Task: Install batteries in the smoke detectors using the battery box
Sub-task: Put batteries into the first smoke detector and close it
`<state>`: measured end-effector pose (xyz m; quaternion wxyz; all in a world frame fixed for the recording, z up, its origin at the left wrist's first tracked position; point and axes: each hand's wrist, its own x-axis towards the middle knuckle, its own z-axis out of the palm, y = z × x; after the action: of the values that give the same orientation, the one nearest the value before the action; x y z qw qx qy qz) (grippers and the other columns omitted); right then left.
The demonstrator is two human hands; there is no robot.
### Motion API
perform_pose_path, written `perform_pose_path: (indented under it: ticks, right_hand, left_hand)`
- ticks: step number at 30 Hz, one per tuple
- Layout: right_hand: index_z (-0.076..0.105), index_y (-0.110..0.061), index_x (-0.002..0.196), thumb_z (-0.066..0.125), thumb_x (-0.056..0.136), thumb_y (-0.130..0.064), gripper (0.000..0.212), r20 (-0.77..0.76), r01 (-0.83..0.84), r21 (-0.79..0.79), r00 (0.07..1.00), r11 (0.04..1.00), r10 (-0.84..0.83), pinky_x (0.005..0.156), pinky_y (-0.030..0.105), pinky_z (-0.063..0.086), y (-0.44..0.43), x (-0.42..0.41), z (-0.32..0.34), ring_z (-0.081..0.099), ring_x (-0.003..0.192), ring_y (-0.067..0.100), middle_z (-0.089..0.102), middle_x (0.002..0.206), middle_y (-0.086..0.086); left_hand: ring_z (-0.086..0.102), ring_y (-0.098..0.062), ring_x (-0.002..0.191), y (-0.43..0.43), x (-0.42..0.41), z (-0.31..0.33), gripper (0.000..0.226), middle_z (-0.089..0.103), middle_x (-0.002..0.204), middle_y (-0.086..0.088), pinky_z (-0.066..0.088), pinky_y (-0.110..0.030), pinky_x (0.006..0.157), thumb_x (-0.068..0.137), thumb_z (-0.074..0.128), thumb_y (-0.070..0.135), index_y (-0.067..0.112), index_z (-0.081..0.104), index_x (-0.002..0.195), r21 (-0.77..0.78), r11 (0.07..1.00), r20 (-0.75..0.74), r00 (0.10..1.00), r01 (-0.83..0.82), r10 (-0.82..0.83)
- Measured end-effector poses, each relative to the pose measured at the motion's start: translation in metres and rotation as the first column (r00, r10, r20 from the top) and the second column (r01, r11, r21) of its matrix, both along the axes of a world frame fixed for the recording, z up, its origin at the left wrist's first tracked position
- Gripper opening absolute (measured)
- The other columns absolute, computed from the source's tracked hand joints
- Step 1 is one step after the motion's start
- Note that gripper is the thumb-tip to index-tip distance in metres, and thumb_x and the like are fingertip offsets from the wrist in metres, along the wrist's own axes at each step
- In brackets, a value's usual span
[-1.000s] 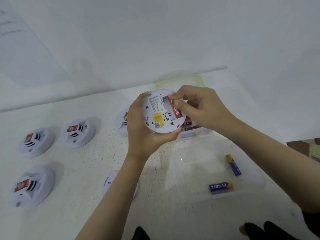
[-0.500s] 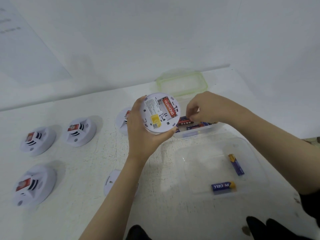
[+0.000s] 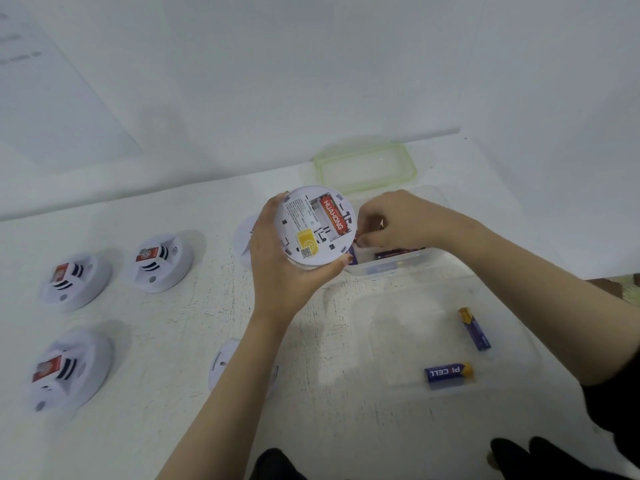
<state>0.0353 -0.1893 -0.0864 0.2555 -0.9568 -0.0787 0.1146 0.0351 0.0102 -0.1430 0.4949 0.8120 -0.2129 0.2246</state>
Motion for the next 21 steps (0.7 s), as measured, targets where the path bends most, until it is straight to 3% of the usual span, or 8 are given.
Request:
perform_pose_path:
  ticks: [2,5,9,13,15,17,19,21]
  right_hand:
    - [0.066,-0.017,0.093,0.063,0.087,-0.029,0.014,-0.033,0.067,0.252,0.998,0.966,-0.061,0.07,0.031,0.049,-0.007,-0.005,0.004,0.063,0.073,0.014,0.071,0.077,-0.003]
    - [0.063,-0.018,0.102,0.059,0.091,-0.017,0.012,-0.096,0.147,0.518,0.989,0.842,-0.114,0.062,0.033,0.047,-0.017,-0.015,0.009,0.057,0.061,0.018,0.071,0.072,0.007]
    - [0.06,-0.015,0.104,0.054,0.093,-0.008,0.014,-0.132,0.179,0.75,0.984,0.636,-0.121,0.061,0.029,0.051,-0.021,-0.031,0.013,0.058,0.058,0.017,0.07,0.088,0.021]
    - [0.056,-0.013,0.096,0.054,0.092,-0.001,0.013,-0.012,0.108,0.864,0.981,0.492,-0.194,0.06,0.029,0.053,-0.012,-0.048,0.019,0.063,0.061,0.02,0.074,0.084,0.011]
    - [0.054,-0.014,0.095,0.058,0.09,0.0,0.015,0.13,0.023,0.857,0.958,0.515,-0.258,0.064,0.032,0.053,-0.002,-0.057,0.021,0.067,0.068,0.023,0.075,0.085,0.01]
    - [0.054,-0.015,0.094,0.06,0.088,-0.004,0.014,0.337,-0.088,0.752,0.903,0.654,-0.267,0.066,0.034,0.054,0.008,-0.066,0.017,0.069,0.076,0.021,0.074,0.087,0.005]
    - [0.06,-0.012,0.096,0.061,0.088,-0.008,0.009,0.618,-0.187,0.45,0.771,0.873,-0.153,0.067,0.037,0.055,0.013,-0.069,0.009,0.068,0.08,0.016,0.072,0.087,0.0]
    - [0.067,-0.009,0.096,0.061,0.089,-0.01,0.009,0.786,-0.213,0.146,0.618,0.966,0.017,0.063,0.039,0.054,0.015,-0.07,0.001,0.068,0.082,0.021,0.072,0.089,0.003]
  left_hand:
    - [0.046,0.001,0.123,0.001,-0.002,0.001,0.098,0.042,0.128,0.025,0.045,-0.027,0.103,0.054,0.091,0.039,0.022,0.037,0.134,-0.018,1.0,-0.017,1.0,-0.002,0.002]
    - [0.048,-0.014,0.126,0.001,-0.004,-0.001,0.097,0.041,0.131,0.023,0.047,-0.043,0.102,0.056,0.087,0.047,0.029,0.034,0.134,-0.035,0.999,-0.022,1.0,0.011,-0.011]
    - [0.047,-0.007,0.125,-0.003,-0.01,-0.001,0.095,0.041,0.13,0.03,0.047,-0.032,0.102,0.055,0.086,0.049,0.032,0.033,0.133,-0.058,0.998,-0.039,0.999,0.012,-0.014]
    - [0.05,-0.016,0.126,-0.005,-0.015,0.0,0.097,0.05,0.134,0.004,0.048,-0.042,0.101,0.055,0.085,0.051,0.026,0.037,0.135,-0.045,0.999,-0.063,0.998,0.011,-0.014]
    - [0.051,-0.019,0.125,-0.007,-0.016,0.002,0.098,0.052,0.134,-0.003,0.048,-0.046,0.1,0.055,0.085,0.051,0.019,0.039,0.136,-0.037,0.999,-0.058,0.998,0.018,-0.021]
    - [0.053,-0.02,0.124,-0.009,-0.019,0.005,0.097,0.053,0.133,-0.004,0.048,-0.047,0.099,0.055,0.085,0.051,0.016,0.041,0.135,-0.039,0.999,-0.054,0.998,0.026,-0.028]
    - [0.054,-0.019,0.122,-0.01,-0.022,0.009,0.095,0.055,0.131,-0.004,0.049,-0.046,0.097,0.055,0.086,0.047,0.02,0.041,0.134,-0.048,0.998,-0.051,0.997,0.047,-0.05]
    - [0.055,-0.02,0.121,-0.01,-0.024,0.011,0.095,0.055,0.131,-0.004,0.05,-0.045,0.097,0.055,0.088,0.044,0.023,0.039,0.134,-0.064,0.996,-0.053,0.996,0.067,-0.07]
